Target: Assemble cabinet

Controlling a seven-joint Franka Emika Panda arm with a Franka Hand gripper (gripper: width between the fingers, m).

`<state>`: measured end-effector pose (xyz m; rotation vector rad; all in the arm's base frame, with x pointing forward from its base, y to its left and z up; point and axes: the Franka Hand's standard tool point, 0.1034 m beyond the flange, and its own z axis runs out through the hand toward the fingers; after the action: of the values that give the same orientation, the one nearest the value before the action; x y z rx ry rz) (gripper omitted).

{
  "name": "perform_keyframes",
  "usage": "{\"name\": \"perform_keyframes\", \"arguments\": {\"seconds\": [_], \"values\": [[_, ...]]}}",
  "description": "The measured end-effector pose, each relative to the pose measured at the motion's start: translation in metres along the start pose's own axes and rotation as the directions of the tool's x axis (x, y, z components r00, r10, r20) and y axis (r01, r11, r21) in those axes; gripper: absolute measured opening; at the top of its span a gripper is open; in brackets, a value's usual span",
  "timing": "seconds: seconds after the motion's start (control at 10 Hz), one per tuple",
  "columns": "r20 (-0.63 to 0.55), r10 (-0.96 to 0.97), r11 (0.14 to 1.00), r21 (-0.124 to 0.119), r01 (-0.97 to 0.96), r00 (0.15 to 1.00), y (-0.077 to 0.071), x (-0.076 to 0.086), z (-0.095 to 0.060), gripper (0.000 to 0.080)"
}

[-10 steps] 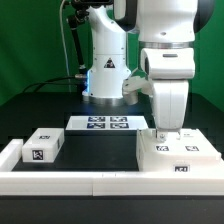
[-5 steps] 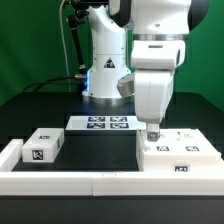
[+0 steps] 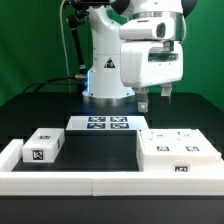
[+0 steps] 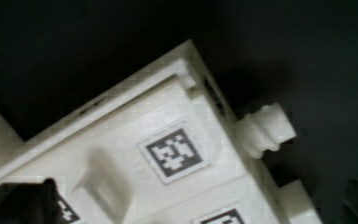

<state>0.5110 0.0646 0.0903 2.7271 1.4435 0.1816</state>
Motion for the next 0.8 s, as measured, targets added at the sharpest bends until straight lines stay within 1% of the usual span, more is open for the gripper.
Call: {"name": "perform_keyframes", "arguments": {"seconds": [0.3,0.4,0.5,0.6,0.7,0.8], "values": [[0.004,0.013,1.000,0.004,-0.014,1.000,0.000,-0.001,0.001,0.0797],[-0.001,0.081,0.997,0.002,-0.081,0.997,0.000,0.001,0.000,0.0797],[-0.014,0.200,0.980,-0.004,-0.200,0.980,0.000,0.004,0.000,0.0797],[-0.023,0.332,0.943,-0.002,-0.332,0.943,-0.008,0.005,0.002,0.0797],[-0.026,0.471,0.882,0.003,-0.471,0.882,-0.016,0.010,0.004,0.0797],[-0.033,0.539,0.842,0.005,-0.539,0.842,-0.020,0.015,0.006,0.0797]]}}
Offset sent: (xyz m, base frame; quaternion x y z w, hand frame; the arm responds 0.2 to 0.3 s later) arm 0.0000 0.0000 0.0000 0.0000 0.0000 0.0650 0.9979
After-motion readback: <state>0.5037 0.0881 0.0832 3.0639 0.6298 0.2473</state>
